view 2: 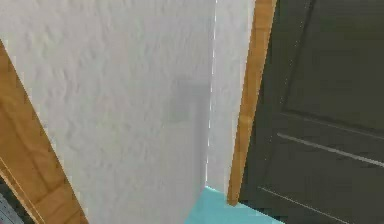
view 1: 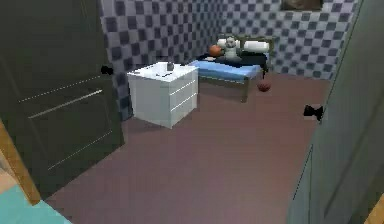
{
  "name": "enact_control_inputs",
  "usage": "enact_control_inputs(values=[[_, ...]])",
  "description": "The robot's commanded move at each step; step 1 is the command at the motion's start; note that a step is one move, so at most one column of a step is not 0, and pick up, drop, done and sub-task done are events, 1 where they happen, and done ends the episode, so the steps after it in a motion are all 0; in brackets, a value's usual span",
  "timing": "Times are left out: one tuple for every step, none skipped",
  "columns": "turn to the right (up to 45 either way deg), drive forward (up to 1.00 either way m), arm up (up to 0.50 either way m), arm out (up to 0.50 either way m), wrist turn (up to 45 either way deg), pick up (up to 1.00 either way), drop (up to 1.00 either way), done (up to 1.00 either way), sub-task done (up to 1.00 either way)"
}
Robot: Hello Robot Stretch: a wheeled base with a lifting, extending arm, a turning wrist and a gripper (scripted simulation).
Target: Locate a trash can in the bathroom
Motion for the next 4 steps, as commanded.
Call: enact_control_inputs(values=[[-36.0,0.0,0.0,0.0,0.0,0.0,0.0,0.0,0.0],[0.0,0.3,0.0,0.0,0.0,0.0,0.0,0.0,0.0],[45.0,0.0,0.0,0.0,0.0,0.0,0.0,0.0,0.0],[15.0,0.0,0.0,0.0,0.0,0.0,0.0,0.0,0.0]])
